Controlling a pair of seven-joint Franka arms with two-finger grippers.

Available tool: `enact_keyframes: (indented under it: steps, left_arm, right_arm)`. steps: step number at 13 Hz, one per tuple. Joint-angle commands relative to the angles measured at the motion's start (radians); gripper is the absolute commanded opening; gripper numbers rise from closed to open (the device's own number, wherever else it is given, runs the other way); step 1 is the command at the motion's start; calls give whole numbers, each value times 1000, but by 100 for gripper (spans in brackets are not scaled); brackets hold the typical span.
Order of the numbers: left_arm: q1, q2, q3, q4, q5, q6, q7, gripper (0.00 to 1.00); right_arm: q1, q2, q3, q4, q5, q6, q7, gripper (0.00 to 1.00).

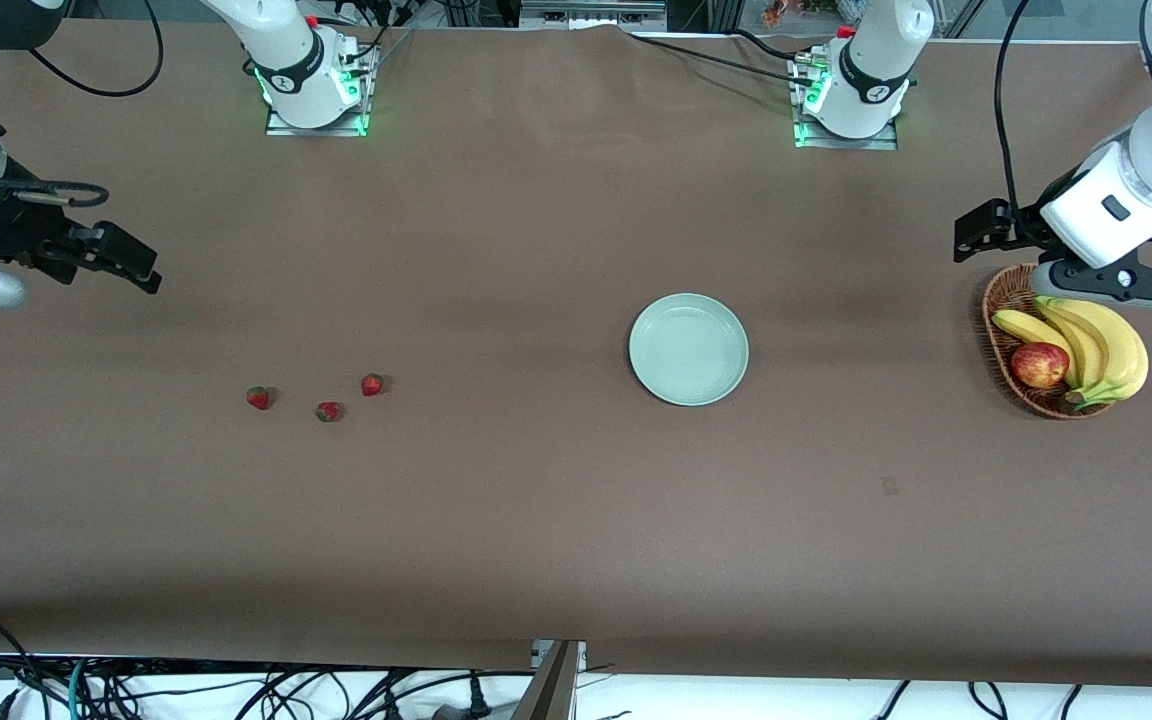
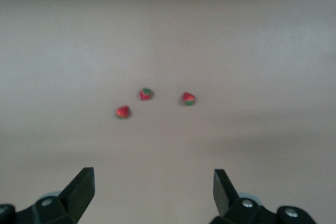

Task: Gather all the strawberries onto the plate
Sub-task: 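Reach the right gripper toward the strawberries while the left gripper moves toward the plate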

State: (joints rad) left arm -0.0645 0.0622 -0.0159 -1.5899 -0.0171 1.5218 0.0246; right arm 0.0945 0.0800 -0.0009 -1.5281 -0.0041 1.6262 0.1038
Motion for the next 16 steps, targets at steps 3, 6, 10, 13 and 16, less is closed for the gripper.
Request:
enact_keyframes:
  steps: [3,6,10,13,16]
  left_arm:
    - [26,-15,-3,4,3,-6,40,100]
    - [19,-7,-4,-1,3,-3,31,100]
    - [8,-2,-7,-18,2,11,8,100]
    - [8,-2,-67,-111,2,116,-75,100]
    - [8,-2,-133,-221,3,240,-150,100]
  right_arm:
    - [1,1,4,6,-5,-112,-220,100]
    - [23,14,15,-120,48,-13,-192,100]
    - [88,81,18,-342,50,294,-63,100]
    - [137,213,18,-402,52,531,57,100]
    - [162,329,18,-403,52,674,128,100]
